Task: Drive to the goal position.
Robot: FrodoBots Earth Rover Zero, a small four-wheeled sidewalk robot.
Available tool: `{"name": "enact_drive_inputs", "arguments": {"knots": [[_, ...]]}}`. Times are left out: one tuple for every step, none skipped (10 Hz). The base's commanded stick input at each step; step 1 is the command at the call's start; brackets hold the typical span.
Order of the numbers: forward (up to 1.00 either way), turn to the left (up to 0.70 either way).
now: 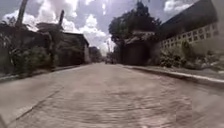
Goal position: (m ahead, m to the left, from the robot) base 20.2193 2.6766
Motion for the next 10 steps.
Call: {"name": "enact_drive_inputs", "arguments": {"knots": [[0.85,0.0],[0.85,0.0],[0.85,0.0],[0.85,0.0],[0.85,0.0],[0.85,-0.02],[0.85,-0.06],[0.85,-0.24],[0.85,-0.13],[0.85,0.0]]}}
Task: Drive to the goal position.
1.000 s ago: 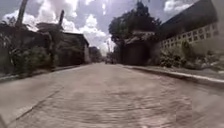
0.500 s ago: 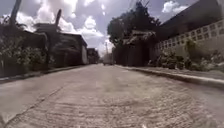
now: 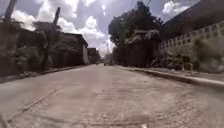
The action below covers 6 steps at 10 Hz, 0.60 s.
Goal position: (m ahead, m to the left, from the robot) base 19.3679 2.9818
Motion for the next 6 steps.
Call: {"name": "enact_drive_inputs", "arguments": {"knots": [[0.85,0.0],[0.85,0.0],[0.85,0.0],[0.85,0.0],[0.85,0.0],[0.85,0.0]]}}
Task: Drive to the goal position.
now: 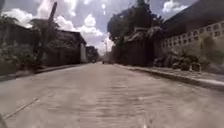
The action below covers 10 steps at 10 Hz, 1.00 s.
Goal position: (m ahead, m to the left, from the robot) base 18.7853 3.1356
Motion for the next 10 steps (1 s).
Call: {"name": "enact_drive_inputs", "arguments": {"knots": [[0.85,0.0],[0.85,0.0],[0.85,-0.18],[0.85,-0.31],[0.85,-0.1],[0.85,0.0],[0.85,0.0],[0.85,0.0],[0.85,0.0],[0.85,0.0]]}}
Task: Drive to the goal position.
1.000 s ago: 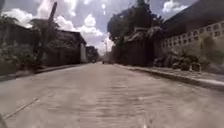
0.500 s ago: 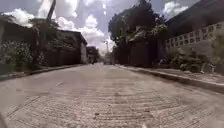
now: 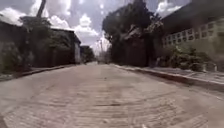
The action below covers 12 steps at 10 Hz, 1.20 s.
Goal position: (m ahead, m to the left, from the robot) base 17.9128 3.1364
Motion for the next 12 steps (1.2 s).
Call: {"name": "enact_drive_inputs", "arguments": {"knots": [[0.85,0.0],[0.85,0.0],[0.85,0.0],[0.85,0.0],[0.85,0.0],[0.85,0.0],[0.85,0.0],[0.85,0.0],[0.85,0.0],[0.85,0.0],[0.85,0.0],[0.85,0.0]]}}
